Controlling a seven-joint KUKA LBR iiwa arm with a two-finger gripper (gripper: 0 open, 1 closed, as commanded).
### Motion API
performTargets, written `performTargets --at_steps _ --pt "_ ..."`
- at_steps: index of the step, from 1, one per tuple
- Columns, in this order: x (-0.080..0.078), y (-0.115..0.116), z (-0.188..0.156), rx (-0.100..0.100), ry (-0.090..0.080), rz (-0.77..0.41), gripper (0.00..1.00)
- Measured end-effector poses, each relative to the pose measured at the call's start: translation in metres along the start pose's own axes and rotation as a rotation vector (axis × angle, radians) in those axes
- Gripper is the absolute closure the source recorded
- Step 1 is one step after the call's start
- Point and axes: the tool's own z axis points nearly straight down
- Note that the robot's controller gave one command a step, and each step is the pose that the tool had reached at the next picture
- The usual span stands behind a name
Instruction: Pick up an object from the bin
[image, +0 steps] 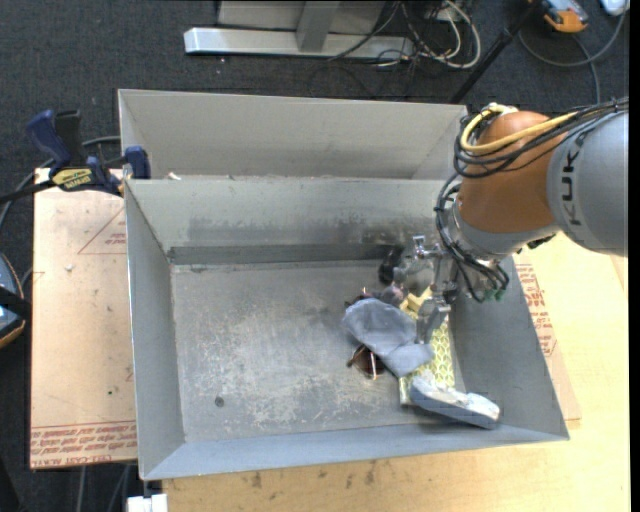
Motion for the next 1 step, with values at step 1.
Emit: performTargets --at_steps 1 --pt "0.0088 0.0182 0.0263 -0.005 0.011 -0.171 0.0"
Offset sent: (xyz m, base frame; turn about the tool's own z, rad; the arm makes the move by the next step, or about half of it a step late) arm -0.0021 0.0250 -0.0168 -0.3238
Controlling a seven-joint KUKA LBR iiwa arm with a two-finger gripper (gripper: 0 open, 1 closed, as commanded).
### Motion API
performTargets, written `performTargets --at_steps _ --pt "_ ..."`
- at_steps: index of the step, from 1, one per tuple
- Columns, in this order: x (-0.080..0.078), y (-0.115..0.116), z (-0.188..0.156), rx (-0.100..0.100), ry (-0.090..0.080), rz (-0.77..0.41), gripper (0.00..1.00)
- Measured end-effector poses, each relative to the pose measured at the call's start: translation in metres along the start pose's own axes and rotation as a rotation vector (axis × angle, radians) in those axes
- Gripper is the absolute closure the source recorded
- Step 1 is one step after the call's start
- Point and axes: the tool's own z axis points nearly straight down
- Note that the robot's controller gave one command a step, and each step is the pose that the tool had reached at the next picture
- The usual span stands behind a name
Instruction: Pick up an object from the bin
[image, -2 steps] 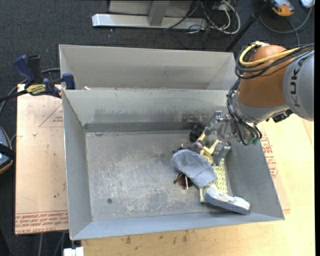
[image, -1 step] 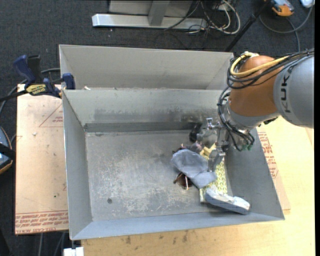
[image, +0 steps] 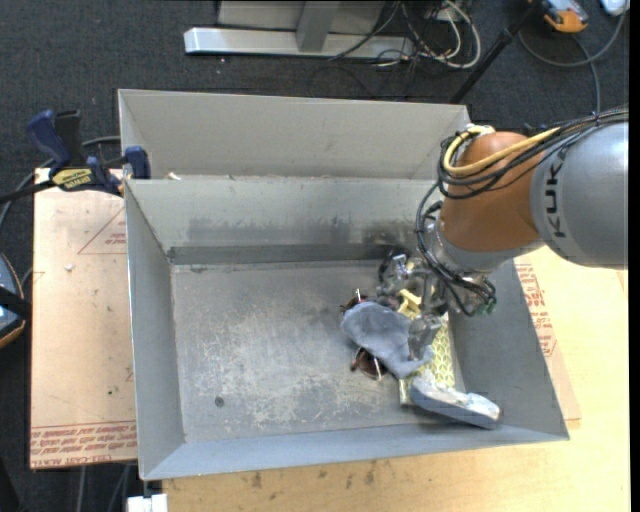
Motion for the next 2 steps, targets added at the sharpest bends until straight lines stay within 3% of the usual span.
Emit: performTargets --at_steps 1,2 --pt "-0.009 0.005 -0.009 0.003 -0.006 -0.118 0.0" --pt "-0.006 -0.009 0.03 0.004 -0.008 -0.223 0.0"
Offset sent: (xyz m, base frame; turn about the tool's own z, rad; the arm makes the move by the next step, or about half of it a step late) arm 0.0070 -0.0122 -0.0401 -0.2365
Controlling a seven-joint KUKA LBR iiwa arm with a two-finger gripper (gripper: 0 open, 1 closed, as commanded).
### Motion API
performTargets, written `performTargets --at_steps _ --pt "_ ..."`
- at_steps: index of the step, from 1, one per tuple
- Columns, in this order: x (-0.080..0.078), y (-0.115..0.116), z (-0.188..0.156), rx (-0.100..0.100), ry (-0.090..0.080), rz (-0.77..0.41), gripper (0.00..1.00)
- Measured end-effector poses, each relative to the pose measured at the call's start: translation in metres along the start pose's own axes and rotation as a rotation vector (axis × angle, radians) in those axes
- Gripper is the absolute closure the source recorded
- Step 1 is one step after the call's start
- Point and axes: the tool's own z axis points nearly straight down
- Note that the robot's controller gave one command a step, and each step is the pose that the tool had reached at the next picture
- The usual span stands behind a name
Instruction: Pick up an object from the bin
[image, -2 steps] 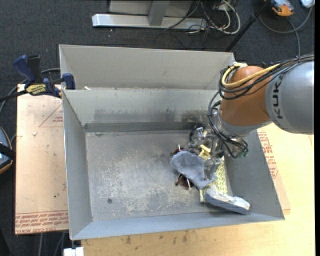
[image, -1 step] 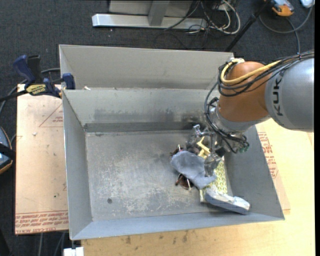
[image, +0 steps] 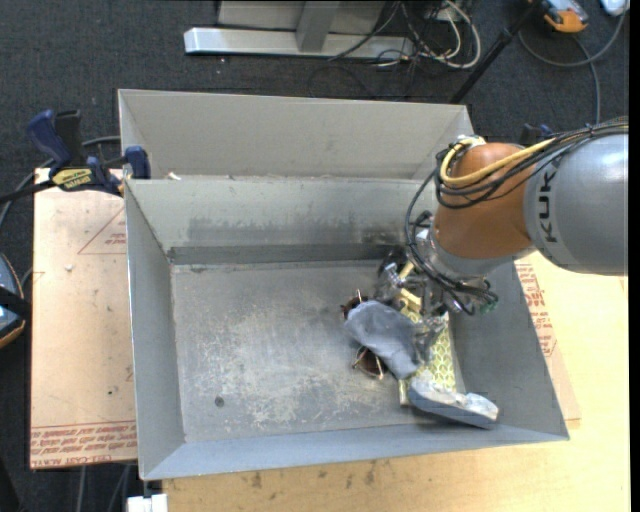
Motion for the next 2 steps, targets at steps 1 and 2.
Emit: performTargets --at_steps 1,2 --pt "-0.0002 -0.0056 0.0082 -0.003 0.007 -0.089 1.0" --pt "-0.0004 -0.0056 0.0064 -0.002 0.004 -0.099 1.0"
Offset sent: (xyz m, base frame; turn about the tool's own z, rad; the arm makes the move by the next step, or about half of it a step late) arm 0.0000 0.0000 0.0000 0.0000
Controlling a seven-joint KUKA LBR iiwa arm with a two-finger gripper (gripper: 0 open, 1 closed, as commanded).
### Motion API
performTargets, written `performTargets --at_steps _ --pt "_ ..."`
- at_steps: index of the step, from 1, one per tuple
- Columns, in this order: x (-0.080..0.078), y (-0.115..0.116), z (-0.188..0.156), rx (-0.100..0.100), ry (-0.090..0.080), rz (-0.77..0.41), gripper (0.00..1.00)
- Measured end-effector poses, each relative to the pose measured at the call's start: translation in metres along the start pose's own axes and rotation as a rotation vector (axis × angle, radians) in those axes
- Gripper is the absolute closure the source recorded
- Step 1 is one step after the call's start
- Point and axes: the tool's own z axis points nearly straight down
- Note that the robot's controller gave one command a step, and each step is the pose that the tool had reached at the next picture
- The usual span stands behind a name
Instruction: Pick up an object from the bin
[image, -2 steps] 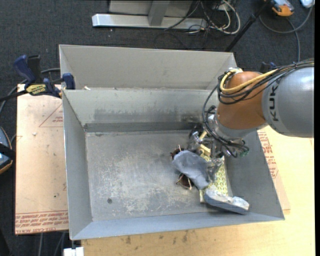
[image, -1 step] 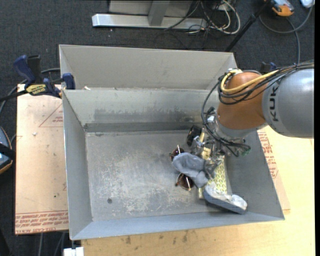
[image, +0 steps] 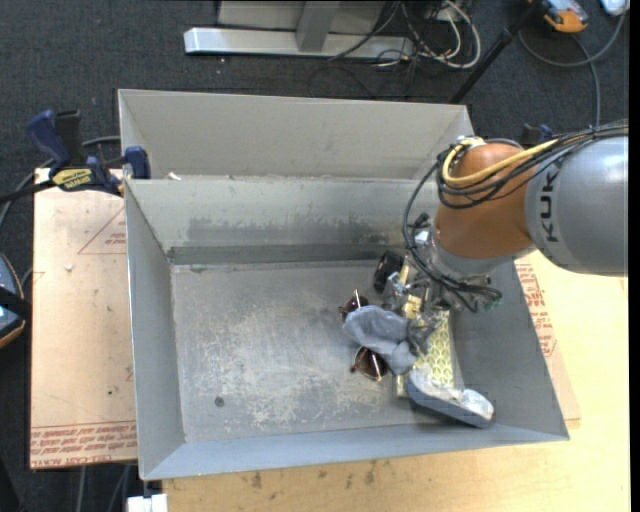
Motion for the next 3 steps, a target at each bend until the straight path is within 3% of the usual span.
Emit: performTargets --at_steps 2,3 --pt "-0.003 0.002 -0.012 0.002 -0.01 -0.003 1.0" --pt "-0.001 0.003 -0.022 -0.002 -0.001 -0.003 1.0"
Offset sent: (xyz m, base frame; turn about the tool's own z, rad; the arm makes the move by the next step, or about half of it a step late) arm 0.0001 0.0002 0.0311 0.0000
